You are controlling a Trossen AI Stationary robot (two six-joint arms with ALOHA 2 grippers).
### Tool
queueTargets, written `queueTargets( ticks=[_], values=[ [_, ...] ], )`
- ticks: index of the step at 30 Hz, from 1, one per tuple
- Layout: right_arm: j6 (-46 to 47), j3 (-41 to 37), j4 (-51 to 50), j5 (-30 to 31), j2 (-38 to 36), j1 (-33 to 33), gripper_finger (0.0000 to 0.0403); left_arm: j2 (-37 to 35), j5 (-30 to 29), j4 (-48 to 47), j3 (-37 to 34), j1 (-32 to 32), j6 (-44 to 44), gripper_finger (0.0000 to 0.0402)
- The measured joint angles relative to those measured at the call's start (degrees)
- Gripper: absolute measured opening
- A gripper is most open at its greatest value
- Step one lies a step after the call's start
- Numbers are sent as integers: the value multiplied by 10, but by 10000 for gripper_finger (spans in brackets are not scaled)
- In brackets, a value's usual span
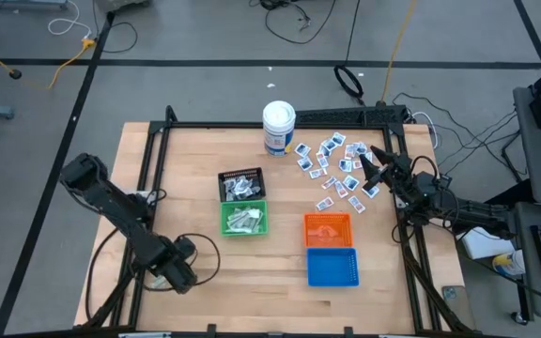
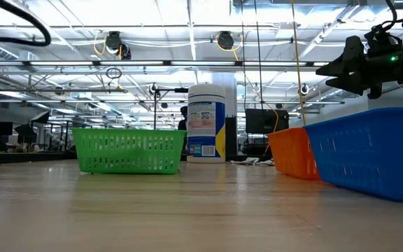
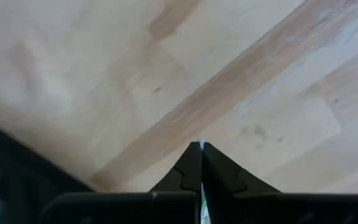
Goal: Pick & Place First Aid Supplies
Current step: Put the green bandage into the green bin
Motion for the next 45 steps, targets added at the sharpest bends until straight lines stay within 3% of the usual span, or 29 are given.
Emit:
queueTargets(
  ticks=[9,16,30,40,45],
  values=[
    [0,0,0,0,0,0,267,-83,-2,-99,0,0,47,1],
    [0,0,0,0,0,0,267,-83,8,-152,34,65,235,1],
    [0,0,0,0,0,0,267,73,-50,-241,247,322,717,0],
    [0,0,0,0,0,0,267,207,-68,-275,434,425,861,0],
    [0,0,0,0,0,0,267,251,-68,-277,476,438,883,0]
  ],
)
